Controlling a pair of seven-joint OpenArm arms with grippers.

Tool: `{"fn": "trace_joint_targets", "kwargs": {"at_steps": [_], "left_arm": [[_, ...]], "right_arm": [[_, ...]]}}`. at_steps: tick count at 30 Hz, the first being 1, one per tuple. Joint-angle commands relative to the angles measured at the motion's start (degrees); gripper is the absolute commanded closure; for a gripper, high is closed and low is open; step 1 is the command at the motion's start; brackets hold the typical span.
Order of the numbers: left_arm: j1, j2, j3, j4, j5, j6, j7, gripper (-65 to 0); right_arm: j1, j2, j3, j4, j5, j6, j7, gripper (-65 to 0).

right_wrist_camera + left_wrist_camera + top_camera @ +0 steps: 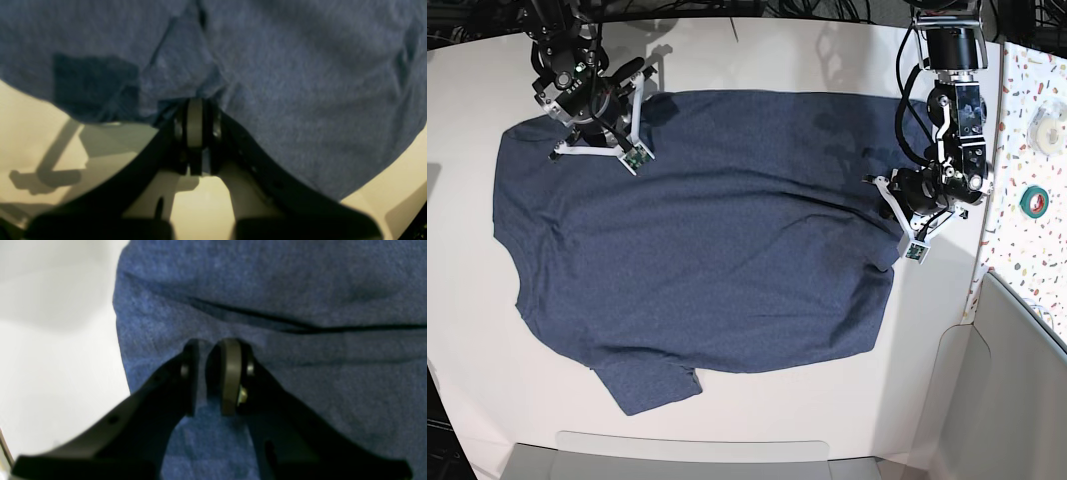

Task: Layout the t-shirt on the table in an organized manner, then fold the t-shirt properly
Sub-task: 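Drag the grasped shoulder edge with the right gripper away from the left gripper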

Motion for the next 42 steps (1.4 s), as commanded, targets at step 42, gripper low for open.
{"fn": "trace_joint_targets", "kwargs": {"at_steps": [42], "left_arm": [[-1.12, -0.51, -0.13, -8.36, -0.14, -0.16, -4.16, -12.0]], "right_arm": [[-4.4, 10.97, 12.75, 1.71, 43.5, 0.04, 0.47, 0.0]]}}
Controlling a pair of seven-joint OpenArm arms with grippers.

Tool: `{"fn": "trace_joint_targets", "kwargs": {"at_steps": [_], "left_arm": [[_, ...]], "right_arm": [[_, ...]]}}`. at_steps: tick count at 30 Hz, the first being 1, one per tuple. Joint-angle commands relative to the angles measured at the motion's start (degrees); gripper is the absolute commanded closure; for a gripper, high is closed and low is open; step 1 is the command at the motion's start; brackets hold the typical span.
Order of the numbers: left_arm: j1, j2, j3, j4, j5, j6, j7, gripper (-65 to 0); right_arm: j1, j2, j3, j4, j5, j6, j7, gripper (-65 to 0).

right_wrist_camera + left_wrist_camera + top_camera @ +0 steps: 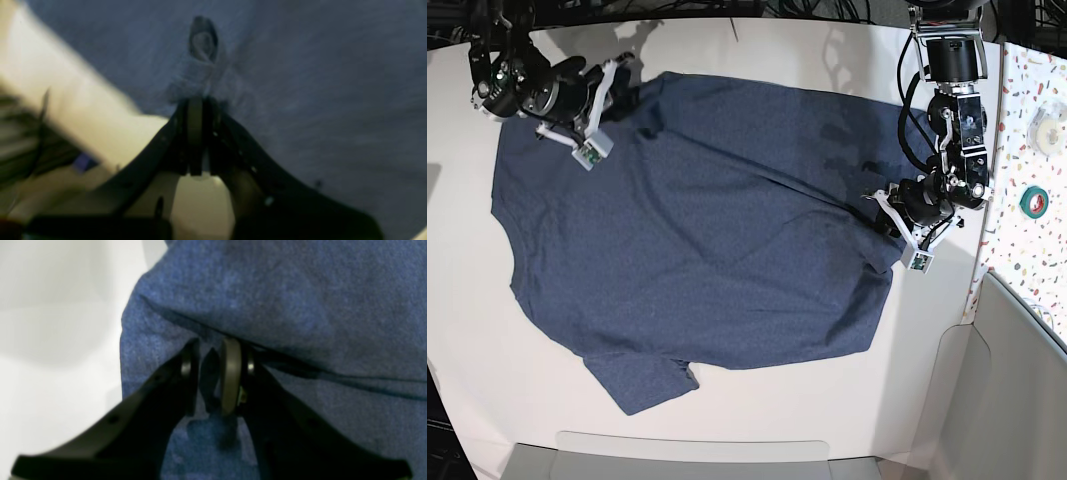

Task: Layout the t-shirt on the table in an organized manner, then fold the t-shirt properly
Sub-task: 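Drag the grasped shoulder edge with the right gripper away from the left gripper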

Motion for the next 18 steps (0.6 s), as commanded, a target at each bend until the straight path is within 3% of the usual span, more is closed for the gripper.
{"fn": "trace_joint_targets", "kwargs": {"at_steps": [1, 8, 13, 18], "left_arm": [[0.3, -0.2, 0.26, -0.56, 1.58, 0.19, 3.57, -12.0], [0.3, -0.2, 0.35, -0.56, 1.67, 0.19, 3.57, -12.0], [0.3, -0.2, 0.35, -0.56, 1.67, 0.19, 2.96, -12.0], [0.3, -0.2, 0.44, -0.65, 1.67, 0.19, 2.78, -12.0]], "right_arm": [[0.23, 1.62, 0.25, 0.88, 2.04, 0.02, 1.1, 0.0], [-5.22, 3.55, 3.5, 0.88, 3.98, -0.24, 1.19, 0.0], [-8.29, 3.38, 3.5, 0.88, 3.98, -4.38, 1.19, 0.0], [-11.28, 3.82, 3.15, 0.88, 4.07, -4.82, 1.19, 0.0]]}}
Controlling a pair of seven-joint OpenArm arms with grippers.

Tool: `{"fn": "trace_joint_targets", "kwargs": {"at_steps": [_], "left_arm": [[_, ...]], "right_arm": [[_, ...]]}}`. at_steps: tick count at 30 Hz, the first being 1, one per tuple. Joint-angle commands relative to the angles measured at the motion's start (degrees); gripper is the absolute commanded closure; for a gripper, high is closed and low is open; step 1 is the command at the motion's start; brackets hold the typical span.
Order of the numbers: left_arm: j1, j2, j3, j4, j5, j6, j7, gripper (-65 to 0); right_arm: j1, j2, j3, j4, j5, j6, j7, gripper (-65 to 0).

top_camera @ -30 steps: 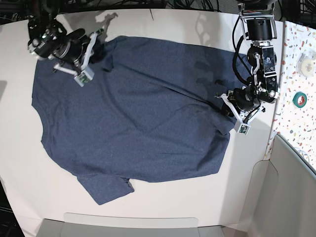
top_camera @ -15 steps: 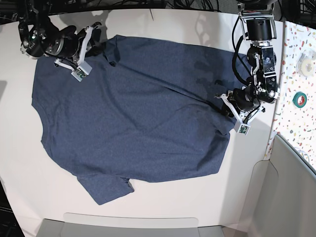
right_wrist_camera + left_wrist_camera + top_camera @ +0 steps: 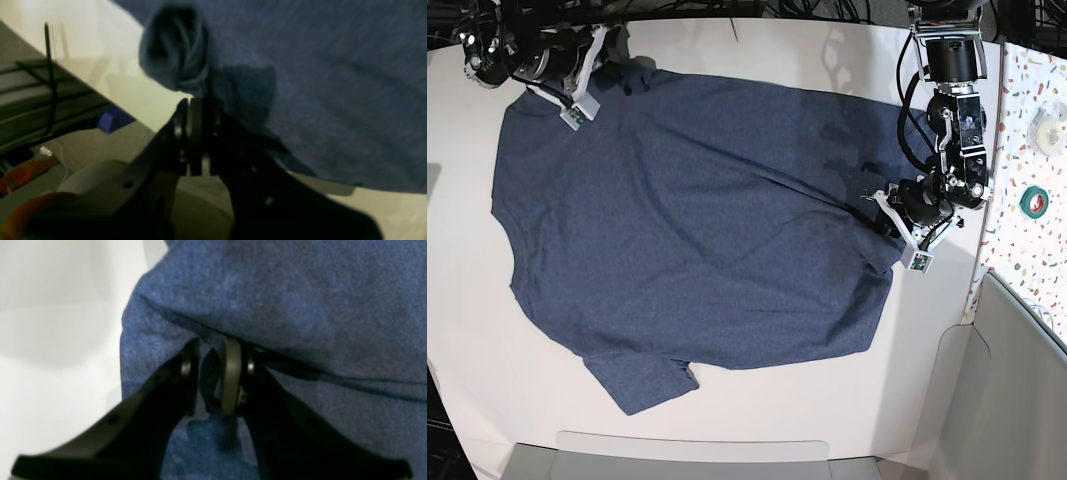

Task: Layout the t-shirt on the table in an organized manner, then fold the t-shirt properly
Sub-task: 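Drag the grasped shoulder edge with the right gripper away from the left gripper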

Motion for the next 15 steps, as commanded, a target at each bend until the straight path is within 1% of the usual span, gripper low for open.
{"fn": "trace_joint_targets", "kwargs": {"at_steps": [1, 4, 9, 15], "left_arm": [[0.28, -0.18, 0.37, -0.58, 1.45, 0.04, 3.2, -12.0], [0.28, -0.18, 0.37, -0.58, 1.45, 0.04, 3.2, -12.0], [0.28, -0.18, 0.37, -0.58, 1.45, 0.04, 3.2, -12.0], [0.28, -0.18, 0.37, -0.58, 1.45, 0.04, 3.2, -12.0]], "right_arm": [[-0.88, 0.91, 0.22, 0.86, 0.87, -0.23, 0.12, 0.0], [-2.55, 3.64, 0.13, 0.86, 0.87, -0.14, 0.03, 0.0], [-4.22, 6.8, 0.13, 0.86, 0.87, -0.14, 0.03, 0.0], [-4.75, 7.77, 0.13, 0.86, 0.96, -0.14, -0.06, 0.0]]}}
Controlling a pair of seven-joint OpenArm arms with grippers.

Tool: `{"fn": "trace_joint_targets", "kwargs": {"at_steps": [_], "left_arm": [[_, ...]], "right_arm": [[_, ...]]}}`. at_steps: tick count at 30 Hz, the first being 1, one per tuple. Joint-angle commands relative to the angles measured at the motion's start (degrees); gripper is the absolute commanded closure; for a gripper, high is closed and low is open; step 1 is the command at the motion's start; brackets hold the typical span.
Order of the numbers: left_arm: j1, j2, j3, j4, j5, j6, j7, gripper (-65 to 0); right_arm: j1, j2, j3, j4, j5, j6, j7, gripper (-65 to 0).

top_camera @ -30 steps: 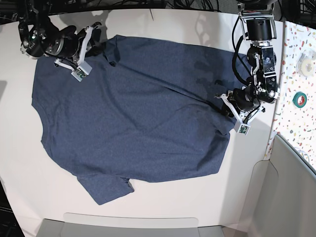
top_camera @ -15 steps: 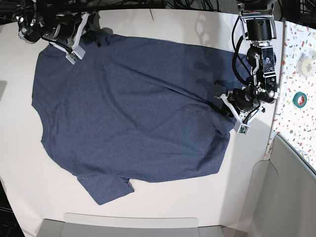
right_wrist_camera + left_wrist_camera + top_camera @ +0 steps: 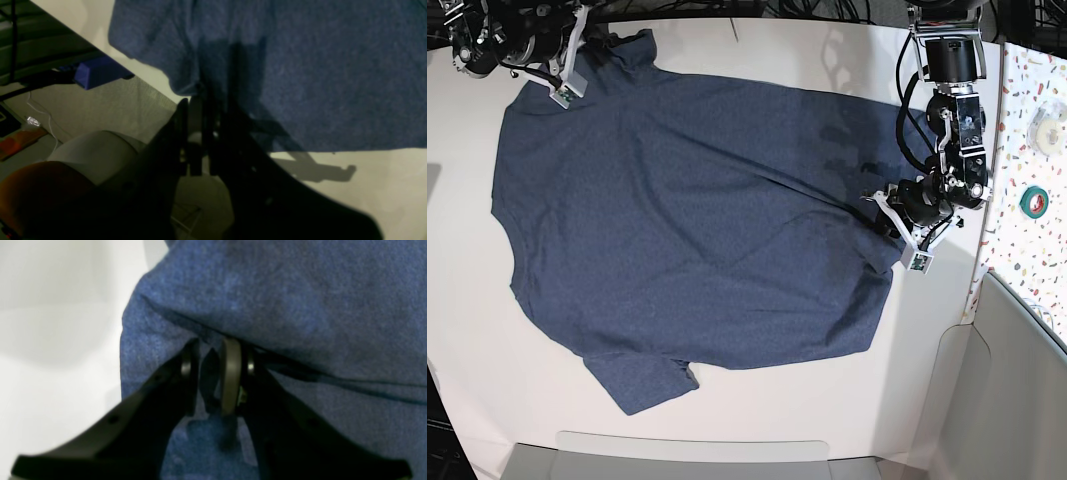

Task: Layout the t-shirt on the table in an organized manner, then fold the t-shirt properly
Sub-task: 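Drag the grasped shoulder edge with the right gripper away from the left gripper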

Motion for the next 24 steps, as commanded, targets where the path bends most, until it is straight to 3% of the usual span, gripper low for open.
{"fn": "trace_joint_targets", "kwargs": {"at_steps": [1, 8, 11, 16, 21, 24], "left_arm": [[0.3, -0.18, 0.37, -0.49, 1.43, 0.04, 3.26, -12.0], [0.57, -0.18, 0.37, -0.49, 1.43, 0.04, 3.26, -12.1], [0.66, -0.18, 0.37, -0.49, 1.43, 0.04, 3.35, -12.1], [0.66, -0.18, 0.37, -0.49, 1.43, 0.04, 3.44, -12.1], [0.66, -0.18, 0.37, -0.49, 1.43, 0.04, 3.53, -12.1], [0.74, -0.18, 0.37, -0.49, 1.43, 0.04, 3.53, -12.1]], "right_arm": [[-0.05, 0.93, 0.35, 0.86, 0.55, -0.14, 0.05, -0.6], [-0.05, 1.28, 0.79, 0.86, 7.84, -0.14, 0.23, -23.4], [0.3, 2.86, 0.97, 0.86, 12.33, -0.05, 0.31, -29.7], [0.56, 2.86, 5.98, 0.86, 18.48, 0.13, 0.4, -31.6], [0.56, 2.6, 17.5, 0.68, 27.71, 0.3, 2.86, -31.7], [-0.14, 0.22, 25.32, -0.02, 33.51, 1.71, 5.41, -31.8]]}}
